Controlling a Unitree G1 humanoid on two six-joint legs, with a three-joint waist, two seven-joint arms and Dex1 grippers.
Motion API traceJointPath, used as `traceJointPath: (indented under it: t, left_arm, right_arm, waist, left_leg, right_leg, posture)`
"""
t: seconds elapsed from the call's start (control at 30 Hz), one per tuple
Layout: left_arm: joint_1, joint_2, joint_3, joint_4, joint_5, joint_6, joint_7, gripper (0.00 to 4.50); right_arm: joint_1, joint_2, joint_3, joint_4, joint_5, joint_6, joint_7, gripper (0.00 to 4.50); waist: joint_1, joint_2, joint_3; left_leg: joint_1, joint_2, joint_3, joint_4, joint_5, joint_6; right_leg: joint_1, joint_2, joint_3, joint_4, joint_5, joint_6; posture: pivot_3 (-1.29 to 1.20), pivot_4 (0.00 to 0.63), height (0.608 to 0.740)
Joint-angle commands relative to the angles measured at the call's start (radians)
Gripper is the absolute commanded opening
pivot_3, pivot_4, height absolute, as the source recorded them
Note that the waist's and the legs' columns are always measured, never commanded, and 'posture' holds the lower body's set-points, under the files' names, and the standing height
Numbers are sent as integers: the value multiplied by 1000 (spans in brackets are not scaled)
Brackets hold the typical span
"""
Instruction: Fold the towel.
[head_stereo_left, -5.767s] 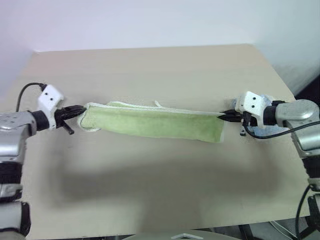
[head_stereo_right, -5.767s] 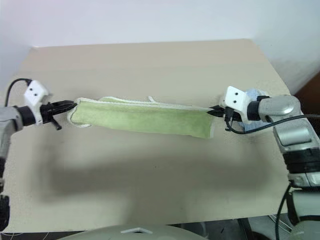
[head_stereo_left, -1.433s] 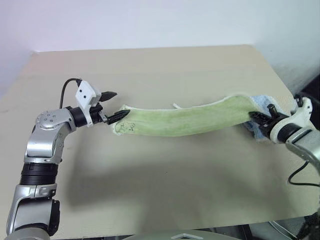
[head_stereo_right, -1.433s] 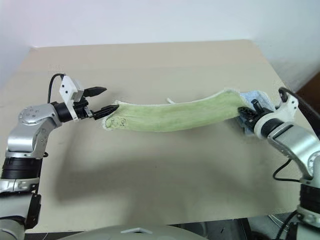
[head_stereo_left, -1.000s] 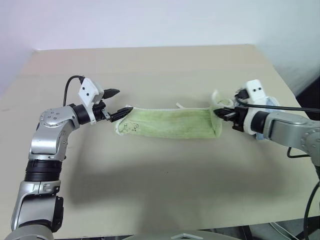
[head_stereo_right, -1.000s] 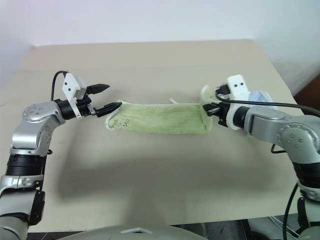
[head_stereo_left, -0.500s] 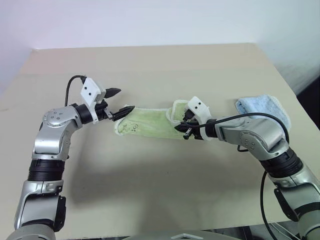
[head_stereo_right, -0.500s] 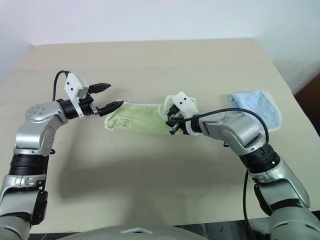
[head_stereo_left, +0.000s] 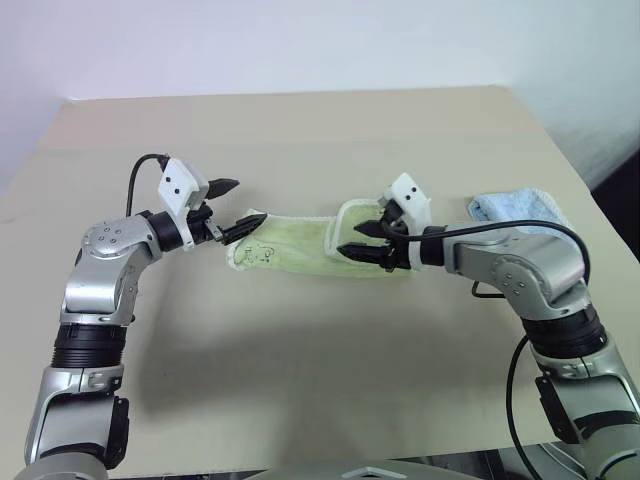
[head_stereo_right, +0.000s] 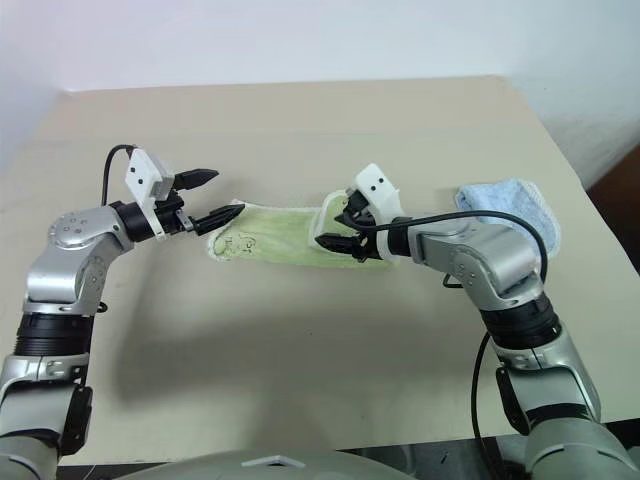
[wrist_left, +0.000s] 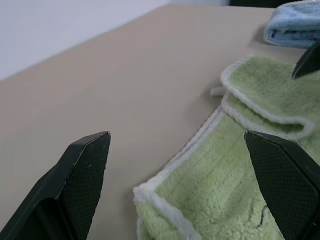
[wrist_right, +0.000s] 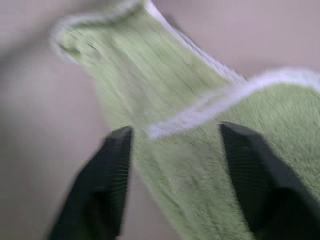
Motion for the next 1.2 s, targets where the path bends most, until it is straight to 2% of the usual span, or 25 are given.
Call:
traceJointPath:
  t: [0.03,0.1,0.13,0.3,0.47,0.5,0.57,0.67,0.8,0.97,1.1,1.2]
  left_arm:
    - [4,21,50,-44,-23,5,16,4500]
    - [20,21,79,-61,-47,32,33,4500]
    - [27,21,92,-70,-59,47,41,4500]
    - [50,21,177,-121,-139,157,104,4500]
    - [78,35,273,-169,-220,294,185,4500]
    - [105,36,297,-204,-248,335,205,4500]
    - [143,38,330,-260,-292,390,233,4500]
    - [211,25,394,-372,-394,500,302,4500]
    - [372,-25,533,-549,-662,682,440,4500]
    - [570,-72,605,-661,-937,739,619,4500]
    - [691,-92,607,-688,-1129,697,797,4500]
    - [729,-142,509,-701,-1247,631,1045,4500]
  right_arm:
    - [5,-9,-96,-64,26,-2,7,4024]
    - [2,-9,-109,8,-52,-58,-24,3910]
    - [0,-8,-107,47,-91,-88,-34,3658]
    - [26,29,-34,190,-228,-256,11,2063]
    - [58,100,50,366,-356,-398,51,250]
    - [69,109,83,413,-393,-435,65,25]
    - [80,120,117,466,-444,-492,88,25]
    - [81,134,102,472,-461,-529,111,25]
    - [65,109,47,392,-443,-582,174,25]
    - [45,77,12,343,-428,-636,261,25]
    - [22,75,-4,342,-429,-658,304,25]
    - [-6,85,-19,376,-440,-687,316,25]
  waist:
    - [0,0,0]
    - [0,0,0]
    - [-1,-1,0]
    - [-2,-1,0]
    - [-13,-1,-1]
    - [-20,-1,-1]
    - [-24,-1,-1]
    - [-26,-3,-2]
    - [-29,-2,-2]
    - [-22,-2,-1]
    - [-24,-2,-1]
    - [-20,-2,-1]
  left_leg:
    - [0,0,0,0,0,0]
    - [1,0,0,0,0,0]
    - [1,0,0,0,0,0]
    - [1,0,0,0,0,-1]
    - [2,0,1,0,1,-1]
    - [2,0,1,0,1,-1]
    - [2,0,1,0,1,-1]
    - [4,0,0,0,1,-2]
    - [8,1,0,0,2,-3]
    - [8,1,-1,0,3,-6]
    - [18,2,-1,-2,2,-6]
    - [20,2,-2,-2,1,-9]
  right_leg:
    - [0,0,0,0,0,0]
    - [0,0,0,1,0,0]
    - [1,0,0,1,0,0]
    - [0,1,0,1,0,0]
    - [1,1,1,2,0,0]
    - [1,1,1,2,0,0]
    - [1,1,1,2,0,0]
    - [3,1,2,2,0,0]
    - [5,1,2,2,0,0]
    - [4,2,3,3,0,0]
    - [14,1,3,1,-2,-3]
    - [16,1,2,1,-3,-4]
  posture:
    - [0,150,728]
    - [0,150,728]
    - [0,150,728]
    - [0,150,728]
    - [0,150,728]
    - [0,150,728]
    - [0,150,728]
    - [0,150,728]
    - [0,150,728]
    - [0,150,728]
    - [0,150,728]
    - [0,150,728]
